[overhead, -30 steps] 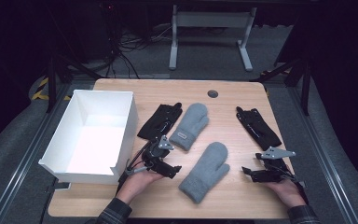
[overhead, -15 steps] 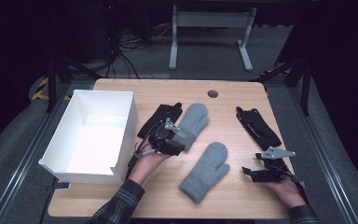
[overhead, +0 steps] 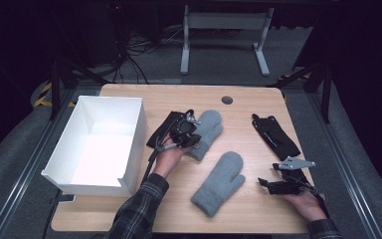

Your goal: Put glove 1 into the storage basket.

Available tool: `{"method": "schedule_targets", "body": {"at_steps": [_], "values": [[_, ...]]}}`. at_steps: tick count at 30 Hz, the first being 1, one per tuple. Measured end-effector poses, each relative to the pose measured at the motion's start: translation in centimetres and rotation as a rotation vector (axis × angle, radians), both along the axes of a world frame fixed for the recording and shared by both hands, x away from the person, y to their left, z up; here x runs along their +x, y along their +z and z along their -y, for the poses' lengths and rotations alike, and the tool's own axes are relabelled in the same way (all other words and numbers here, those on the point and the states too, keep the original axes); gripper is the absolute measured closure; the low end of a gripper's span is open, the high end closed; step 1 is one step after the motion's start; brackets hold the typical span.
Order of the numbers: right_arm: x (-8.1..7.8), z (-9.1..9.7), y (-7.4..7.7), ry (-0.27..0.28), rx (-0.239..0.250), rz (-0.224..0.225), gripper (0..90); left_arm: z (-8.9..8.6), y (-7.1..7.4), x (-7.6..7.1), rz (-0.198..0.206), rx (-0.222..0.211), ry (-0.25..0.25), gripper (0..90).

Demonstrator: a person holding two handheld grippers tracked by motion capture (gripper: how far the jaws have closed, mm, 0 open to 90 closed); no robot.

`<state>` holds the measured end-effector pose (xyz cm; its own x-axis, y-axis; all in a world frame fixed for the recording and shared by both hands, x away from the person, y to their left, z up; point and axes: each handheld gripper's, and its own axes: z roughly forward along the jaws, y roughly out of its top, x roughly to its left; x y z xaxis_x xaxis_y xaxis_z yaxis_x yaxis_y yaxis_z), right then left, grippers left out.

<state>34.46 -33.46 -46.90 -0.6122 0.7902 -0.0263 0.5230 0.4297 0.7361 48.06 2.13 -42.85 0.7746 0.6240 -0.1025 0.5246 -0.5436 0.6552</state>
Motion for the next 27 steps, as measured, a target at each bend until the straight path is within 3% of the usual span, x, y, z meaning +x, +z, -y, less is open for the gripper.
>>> {"method": "schedule_targets", "body": {"at_steps": [7,16,27], "values": [[0.0,0.0,0.0,-0.001,0.000,0.000,16.1,-0.2,-0.5,-0.4,-0.039,0.004,-0.026,90.0],[0.0,0.0,0.0,-0.003,-0.001,0.000,16.1,-1.7,-0.7,-3.4,-0.088,-0.025,-0.076,89.9],[0.0,0.0,0.0,-0.003,0.000,-0.001,16.1,-3.5,-0.4,-7.1,-0.103,0.016,-0.115,89.9]]}}
